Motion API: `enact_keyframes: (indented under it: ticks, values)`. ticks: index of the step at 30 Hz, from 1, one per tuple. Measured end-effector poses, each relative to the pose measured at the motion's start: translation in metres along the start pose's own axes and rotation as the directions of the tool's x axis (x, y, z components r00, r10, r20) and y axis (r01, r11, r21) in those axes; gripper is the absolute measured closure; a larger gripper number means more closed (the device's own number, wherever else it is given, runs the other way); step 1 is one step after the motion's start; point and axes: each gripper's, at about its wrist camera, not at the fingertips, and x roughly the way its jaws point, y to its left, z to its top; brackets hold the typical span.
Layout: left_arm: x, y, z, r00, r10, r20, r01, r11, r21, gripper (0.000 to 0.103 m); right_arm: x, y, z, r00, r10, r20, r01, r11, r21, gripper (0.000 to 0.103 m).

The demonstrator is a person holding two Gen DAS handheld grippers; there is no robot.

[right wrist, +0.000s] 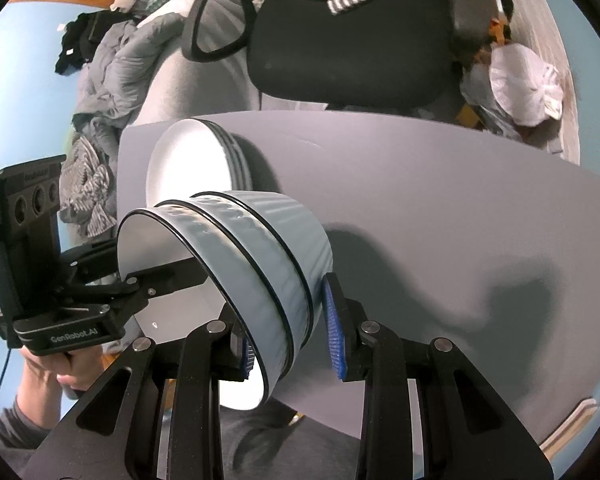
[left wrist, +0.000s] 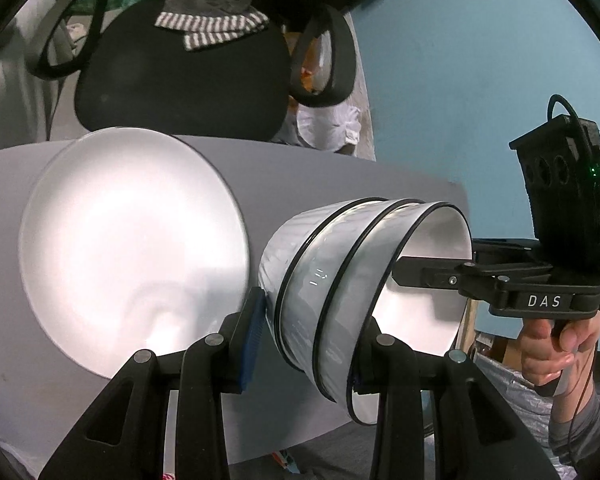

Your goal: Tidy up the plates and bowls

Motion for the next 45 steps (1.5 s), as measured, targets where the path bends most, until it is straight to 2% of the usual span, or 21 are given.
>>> enact_keyframes:
  ticks: [8, 21, 38, 45]
  values:
    - [-0.027, 0.035, -0.006, 1.000, 0.023, 0.022, -0.022, 0.999, -0.043, 0.068, 0.016, 0.037, 0.019, 1.000, -0.007, -0.010, 0.006, 0.999, -0.054, 0.073]
    - [-0.047, 0.091, -0.005, 0.999, 0.035, 0.032, -0.031, 0.991, -0.133, 0.068, 0.052, 0.085, 0.042, 0.999, 0.010, -0.041, -0.013, 0.995, -0.094, 0.073]
    - [-0.040, 0.110, -0.005, 0.998, 0.062, 0.006, -0.059, 0.976, -0.208, 0.068, 0.078, 0.100, 0.061, 0.997, 0.009, -0.082, -0.018, 0.994, -0.108, 0.073]
    - [-0.040, 0.108, -0.003, 0.997, 0.074, 0.005, -0.072, 0.979, -0.190, 0.068, 0.078, 0.100, 0.063, 0.995, 0.004, -0.095, -0.015, 0.994, -0.111, 0.074]
